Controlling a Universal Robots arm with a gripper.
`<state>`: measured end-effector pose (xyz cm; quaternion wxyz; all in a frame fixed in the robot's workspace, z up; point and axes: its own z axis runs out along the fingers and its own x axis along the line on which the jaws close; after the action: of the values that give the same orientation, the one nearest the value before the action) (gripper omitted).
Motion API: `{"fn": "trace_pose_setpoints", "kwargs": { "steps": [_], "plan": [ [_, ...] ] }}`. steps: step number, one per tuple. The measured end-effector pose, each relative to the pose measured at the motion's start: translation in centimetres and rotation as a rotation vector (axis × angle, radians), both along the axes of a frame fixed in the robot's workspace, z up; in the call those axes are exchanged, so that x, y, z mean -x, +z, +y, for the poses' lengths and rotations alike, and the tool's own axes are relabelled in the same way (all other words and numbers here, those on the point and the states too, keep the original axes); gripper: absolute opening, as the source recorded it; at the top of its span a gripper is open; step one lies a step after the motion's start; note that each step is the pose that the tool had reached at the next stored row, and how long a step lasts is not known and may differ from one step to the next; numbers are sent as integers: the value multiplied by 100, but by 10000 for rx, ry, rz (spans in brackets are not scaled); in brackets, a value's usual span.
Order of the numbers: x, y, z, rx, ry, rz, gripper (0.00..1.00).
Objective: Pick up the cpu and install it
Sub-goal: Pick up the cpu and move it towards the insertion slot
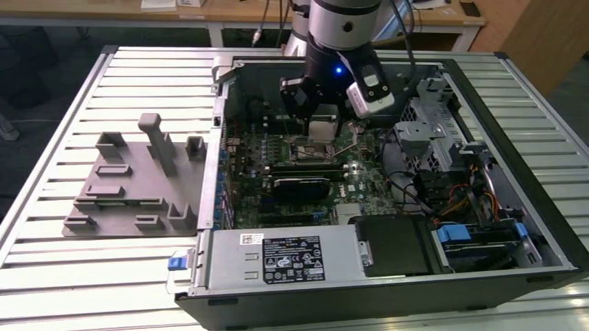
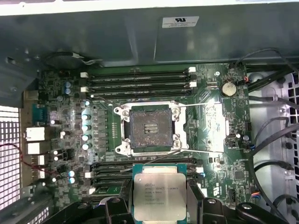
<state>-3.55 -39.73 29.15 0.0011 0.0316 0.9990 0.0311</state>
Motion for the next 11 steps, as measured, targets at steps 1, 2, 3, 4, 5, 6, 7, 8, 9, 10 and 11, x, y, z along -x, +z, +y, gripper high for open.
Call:
{"fn": "trace_pose_setpoints", "kwargs": {
  "steps": [1,2,3,4,5,6,7,8,9,10,11],
  "plan": [
    [-6,-14,1,0,4,0,54],
    [-11,-29,2,-1,7,-1,54],
    [-17,-44,3,-1,11,-1,54],
    [-22,-58,4,0,15,0,54],
    [-28,-74,5,-1,18,0,54],
    [-33,-89,7,-1,22,0,54],
    [-38,-104,8,-1,25,0,54],
    [-41,-119,11,-2,28,-1,54],
    [-42,-132,15,0,29,0,54],
    [-43,-145,23,1,32,0,54],
    [-43,-157,33,1,38,0,54]
  ]
}}
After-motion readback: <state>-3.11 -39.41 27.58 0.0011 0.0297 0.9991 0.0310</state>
